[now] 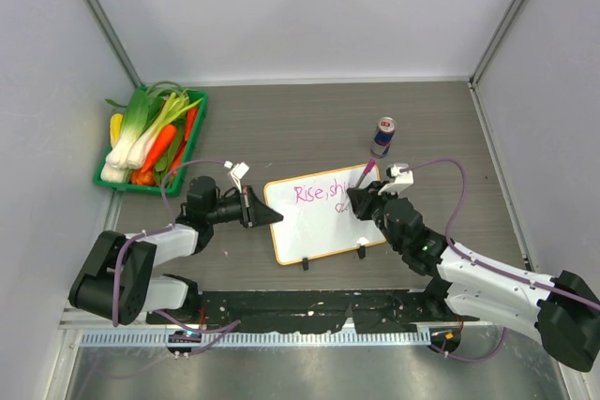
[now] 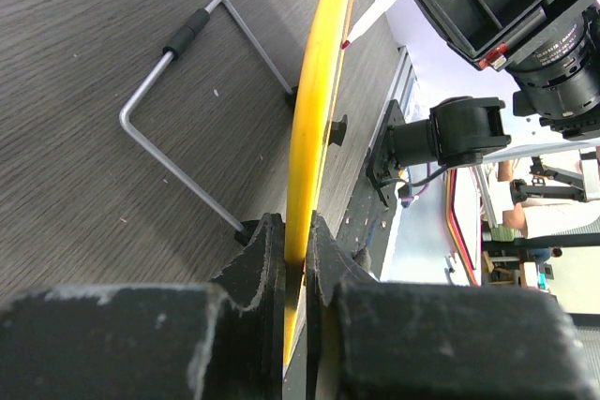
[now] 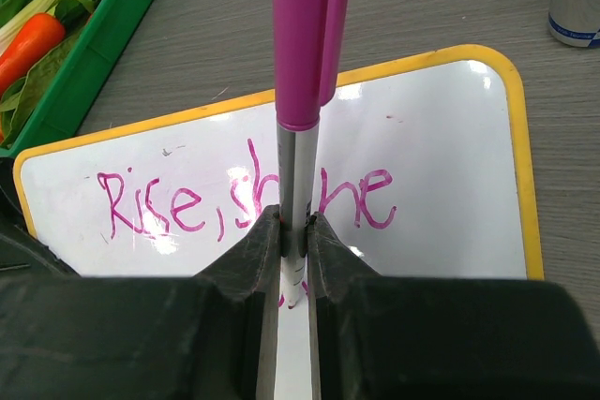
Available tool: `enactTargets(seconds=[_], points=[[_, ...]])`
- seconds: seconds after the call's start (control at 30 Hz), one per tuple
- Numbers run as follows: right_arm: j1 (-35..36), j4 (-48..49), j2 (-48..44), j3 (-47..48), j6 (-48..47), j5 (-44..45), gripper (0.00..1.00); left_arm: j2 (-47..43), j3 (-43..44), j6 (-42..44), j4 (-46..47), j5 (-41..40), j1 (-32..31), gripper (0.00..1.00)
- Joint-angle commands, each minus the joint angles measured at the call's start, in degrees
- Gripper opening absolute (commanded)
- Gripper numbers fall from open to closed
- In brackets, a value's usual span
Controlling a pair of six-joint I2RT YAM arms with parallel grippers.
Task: Write a sentence on the whiteboard
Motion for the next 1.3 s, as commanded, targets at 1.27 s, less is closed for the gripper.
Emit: enactTargets(seconds=[1.27], points=[[-0.4,1.9,2.1,4.4,-4.0,8.3,0.01,1.0,0.1,3.9,-3.6,-5.6,0.2,0.0]])
